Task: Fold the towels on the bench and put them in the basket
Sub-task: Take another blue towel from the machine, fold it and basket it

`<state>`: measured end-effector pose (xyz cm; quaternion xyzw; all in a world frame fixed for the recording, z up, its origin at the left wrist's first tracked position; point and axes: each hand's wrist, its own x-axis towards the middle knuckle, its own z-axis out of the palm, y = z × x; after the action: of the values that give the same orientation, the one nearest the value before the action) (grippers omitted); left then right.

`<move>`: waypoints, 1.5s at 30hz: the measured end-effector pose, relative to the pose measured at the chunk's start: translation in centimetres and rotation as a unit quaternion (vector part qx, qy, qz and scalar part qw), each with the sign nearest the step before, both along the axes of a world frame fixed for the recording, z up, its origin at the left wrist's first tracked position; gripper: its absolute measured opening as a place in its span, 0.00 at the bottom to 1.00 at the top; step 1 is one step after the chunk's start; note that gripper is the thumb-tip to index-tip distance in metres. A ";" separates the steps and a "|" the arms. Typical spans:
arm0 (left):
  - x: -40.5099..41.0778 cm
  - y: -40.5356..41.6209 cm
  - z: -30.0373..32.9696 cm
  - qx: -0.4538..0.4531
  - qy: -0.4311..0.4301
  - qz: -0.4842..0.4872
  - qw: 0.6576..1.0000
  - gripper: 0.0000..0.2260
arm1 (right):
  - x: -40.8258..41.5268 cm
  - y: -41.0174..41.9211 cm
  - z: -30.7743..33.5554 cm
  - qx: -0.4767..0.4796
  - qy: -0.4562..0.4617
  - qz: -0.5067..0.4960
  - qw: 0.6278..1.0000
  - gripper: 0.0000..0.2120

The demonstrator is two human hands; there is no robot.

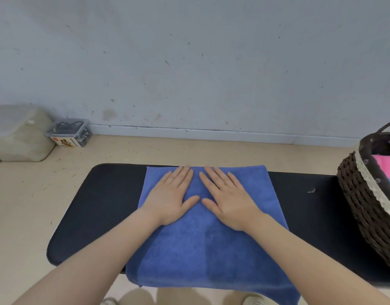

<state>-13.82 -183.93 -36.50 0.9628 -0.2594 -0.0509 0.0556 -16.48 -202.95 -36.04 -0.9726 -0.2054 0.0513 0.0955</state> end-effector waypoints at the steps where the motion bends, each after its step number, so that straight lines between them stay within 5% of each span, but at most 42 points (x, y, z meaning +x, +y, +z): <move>1: -0.1 0.7 -0.5 0.005 0.005 0.018 1.000 0.50 | -0.1 -0.7 -0.3 -0.014 0.013 -0.014 1.000 0.45; 8: 0.3 4.1 -0.1 0.025 0.030 0.143 0.989 0.56 | 0.3 -6.7 -0.4 -0.085 0.041 -0.168 0.981 0.38; 14: 1.3 4.7 0.6 0.041 0.056 0.172 0.983 0.33 | 1.4 -8.2 0.3 -0.053 0.064 -0.280 0.956 0.28; 17: 2.6 4.5 1.8 0.034 0.050 0.174 0.983 0.26 | 2.8 -7.8 1.2 0.067 -0.007 -0.306 0.950 0.21; 19: 2.9 4.2 2.2 0.015 0.039 0.184 0.982 0.21 | 3.7 -7.4 1.6 0.113 -0.002 -0.311 0.944 0.21; 22: 2.7 3.4 1.9 -0.002 -0.009 0.185 0.983 0.15 | 4.4 -7.2 1.3 0.061 0.051 -0.296 0.952 0.22; 29: 3.5 3.6 2.5 -0.043 -0.058 0.198 0.978 0.08 | 5.1 -7.3 1.6 -0.062 -0.062 -0.226 0.970 0.11; 36: 5.2 2.8 1.9 -0.148 -0.095 0.260 0.949 0.09 | 7.6 -7.4 1.7 0.008 -0.176 -0.261 0.949 0.08; 41: 7.8 2.1 2.9 -0.298 -0.070 0.282 0.909 0.10 | 9.4 -8.5 3.4 0.054 -0.157 -0.281 0.945 0.06; 45: 7.8 1.9 4.7 -0.336 -0.141 0.247 0.898 0.09 | 8.9 -9.1 5.4 0.210 -0.196 -0.303 0.909 0.05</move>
<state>-6.02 -182.04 -31.81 0.9169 -0.0202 0.1907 0.3500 -7.53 -212.05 -30.59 -0.9361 0.0786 -0.2163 0.2660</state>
